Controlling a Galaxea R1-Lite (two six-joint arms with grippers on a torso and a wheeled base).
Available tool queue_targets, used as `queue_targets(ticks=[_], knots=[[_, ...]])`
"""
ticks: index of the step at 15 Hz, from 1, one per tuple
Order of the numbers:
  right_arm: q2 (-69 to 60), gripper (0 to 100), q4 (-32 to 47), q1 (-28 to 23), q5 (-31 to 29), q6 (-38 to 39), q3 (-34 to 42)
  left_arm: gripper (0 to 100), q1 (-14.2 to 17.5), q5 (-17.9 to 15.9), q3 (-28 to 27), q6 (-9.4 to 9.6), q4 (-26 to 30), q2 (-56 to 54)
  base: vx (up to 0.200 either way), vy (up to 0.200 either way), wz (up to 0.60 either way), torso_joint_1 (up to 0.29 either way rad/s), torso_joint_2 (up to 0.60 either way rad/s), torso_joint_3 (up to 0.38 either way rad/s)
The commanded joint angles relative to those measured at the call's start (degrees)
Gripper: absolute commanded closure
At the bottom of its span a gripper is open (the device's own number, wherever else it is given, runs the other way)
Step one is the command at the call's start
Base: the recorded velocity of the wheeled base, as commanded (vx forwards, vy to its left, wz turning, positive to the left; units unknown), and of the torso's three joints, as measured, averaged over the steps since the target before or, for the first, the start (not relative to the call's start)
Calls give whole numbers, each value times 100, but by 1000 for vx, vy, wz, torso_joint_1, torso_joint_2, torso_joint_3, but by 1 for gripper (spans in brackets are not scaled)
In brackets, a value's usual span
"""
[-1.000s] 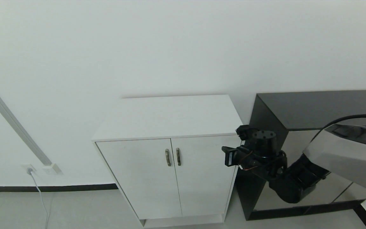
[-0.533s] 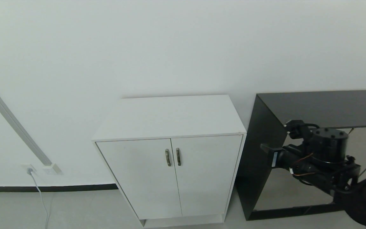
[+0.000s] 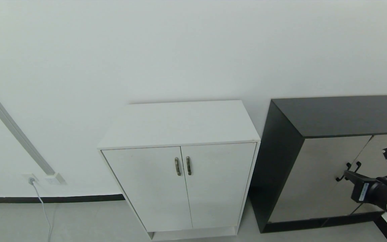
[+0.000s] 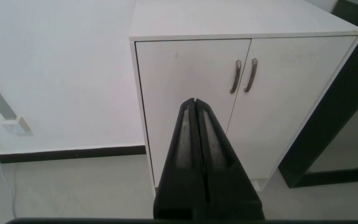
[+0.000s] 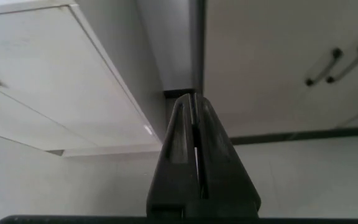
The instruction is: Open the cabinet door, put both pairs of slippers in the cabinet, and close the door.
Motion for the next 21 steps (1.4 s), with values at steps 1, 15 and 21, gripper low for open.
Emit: queue_targets(ticks=[1,15,21], knots=[[-680,100,13,-194,1,-13,503,100,0,1,0,-3,9,7,0,0,0,0,0,0],[-3949,100,3397,-299,440,-136,890,100,0,1,0,-12,9,7,0,0,0,0,0,0],[-5022,100,5217,237,476,-277,890,100,0,1,0,-12,0,7,0,0,0,0,0,0]])
